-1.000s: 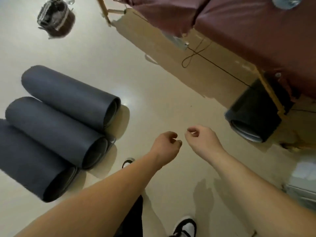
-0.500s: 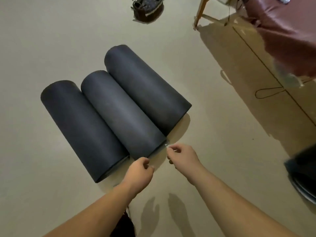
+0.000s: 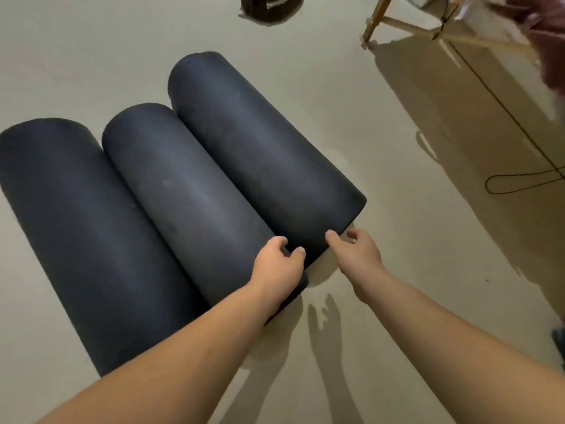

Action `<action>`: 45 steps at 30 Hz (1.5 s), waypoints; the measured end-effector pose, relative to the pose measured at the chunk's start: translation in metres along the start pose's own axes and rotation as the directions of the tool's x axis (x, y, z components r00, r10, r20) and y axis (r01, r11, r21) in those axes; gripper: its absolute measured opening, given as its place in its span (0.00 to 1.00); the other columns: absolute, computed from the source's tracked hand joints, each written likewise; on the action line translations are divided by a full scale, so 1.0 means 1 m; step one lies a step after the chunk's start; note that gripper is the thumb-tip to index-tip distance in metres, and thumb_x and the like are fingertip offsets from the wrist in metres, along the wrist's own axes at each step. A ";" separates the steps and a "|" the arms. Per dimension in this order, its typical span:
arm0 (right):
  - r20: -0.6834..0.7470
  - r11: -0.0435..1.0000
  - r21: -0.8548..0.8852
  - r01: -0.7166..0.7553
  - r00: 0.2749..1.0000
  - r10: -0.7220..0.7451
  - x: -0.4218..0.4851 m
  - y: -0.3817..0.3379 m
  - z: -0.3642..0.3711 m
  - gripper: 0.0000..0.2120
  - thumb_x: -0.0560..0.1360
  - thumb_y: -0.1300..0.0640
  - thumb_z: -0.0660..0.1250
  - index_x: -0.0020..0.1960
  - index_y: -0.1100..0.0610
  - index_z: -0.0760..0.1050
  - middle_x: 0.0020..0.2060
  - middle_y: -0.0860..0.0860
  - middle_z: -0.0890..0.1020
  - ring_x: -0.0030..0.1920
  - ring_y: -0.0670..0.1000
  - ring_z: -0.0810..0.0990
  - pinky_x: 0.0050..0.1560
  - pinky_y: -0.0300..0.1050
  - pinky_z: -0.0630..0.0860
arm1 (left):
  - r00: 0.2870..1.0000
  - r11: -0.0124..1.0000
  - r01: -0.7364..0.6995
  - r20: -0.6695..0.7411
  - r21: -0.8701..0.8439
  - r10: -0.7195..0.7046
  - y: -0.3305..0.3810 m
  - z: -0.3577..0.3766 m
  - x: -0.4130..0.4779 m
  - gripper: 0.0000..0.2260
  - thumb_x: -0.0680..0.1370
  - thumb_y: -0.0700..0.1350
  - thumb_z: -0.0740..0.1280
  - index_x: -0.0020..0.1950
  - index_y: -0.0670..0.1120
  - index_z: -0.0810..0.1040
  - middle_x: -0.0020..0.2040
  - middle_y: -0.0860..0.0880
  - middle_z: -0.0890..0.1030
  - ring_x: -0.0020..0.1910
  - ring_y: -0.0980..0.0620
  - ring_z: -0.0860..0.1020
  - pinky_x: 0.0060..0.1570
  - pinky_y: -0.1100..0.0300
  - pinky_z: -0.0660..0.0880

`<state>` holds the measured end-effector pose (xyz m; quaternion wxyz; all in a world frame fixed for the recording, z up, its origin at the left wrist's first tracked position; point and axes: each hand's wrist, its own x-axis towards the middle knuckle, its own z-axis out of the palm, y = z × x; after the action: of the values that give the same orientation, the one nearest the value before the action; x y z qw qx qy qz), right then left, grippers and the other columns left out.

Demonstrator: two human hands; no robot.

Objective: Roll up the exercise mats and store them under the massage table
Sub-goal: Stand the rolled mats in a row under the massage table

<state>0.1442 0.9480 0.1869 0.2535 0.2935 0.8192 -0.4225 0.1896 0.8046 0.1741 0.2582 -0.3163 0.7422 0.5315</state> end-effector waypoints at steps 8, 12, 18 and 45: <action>-0.063 0.952 0.307 -0.018 0.997 0.039 0.144 0.030 0.008 0.50 0.73 0.34 0.76 0.84 0.53 0.57 0.77 0.53 0.69 0.73 0.61 0.73 0.74 0.59 0.73 | 0.962 0.839 0.199 -0.061 -0.507 -0.265 0.010 0.077 0.121 0.51 0.70 0.70 0.74 0.83 0.49 0.54 0.78 0.48 0.67 0.73 0.39 0.71 0.68 0.44 0.72; -0.063 0.919 0.376 0.120 0.993 -0.104 0.192 0.034 0.009 0.63 0.62 0.35 0.85 0.86 0.41 0.51 0.81 0.47 0.64 0.76 0.57 0.72 0.73 0.62 0.73 | 0.951 0.799 0.179 -0.106 -0.574 -0.290 0.000 0.099 0.162 0.65 0.58 0.72 0.79 0.84 0.53 0.47 0.79 0.45 0.66 0.73 0.37 0.71 0.71 0.38 0.72; 0.341 0.724 0.655 -0.218 0.940 -0.026 0.213 0.038 0.018 0.22 0.74 0.47 0.81 0.63 0.57 0.84 0.53 0.56 0.90 0.50 0.58 0.90 0.56 0.58 0.85 | 0.946 0.791 0.139 -0.156 -0.595 -0.284 -0.007 0.112 0.175 0.75 0.44 0.74 0.78 0.83 0.56 0.45 0.80 0.45 0.64 0.75 0.35 0.69 0.71 0.36 0.71; -0.101 0.806 0.075 0.588 0.808 -0.580 0.266 0.084 -0.026 0.16 0.72 0.63 0.61 0.46 0.47 0.83 0.38 0.48 0.83 0.39 0.50 0.74 0.43 0.47 0.72 | 0.995 0.789 0.043 -0.047 -0.613 -0.091 -0.019 0.118 0.166 0.68 0.47 0.69 0.86 0.81 0.61 0.55 0.73 0.51 0.73 0.68 0.40 0.77 0.67 0.37 0.77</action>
<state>0.0118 1.0800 -0.0219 0.0657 0.0552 0.8556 -0.5104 0.0983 0.8804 0.0068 0.1333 -0.4285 0.5280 0.7210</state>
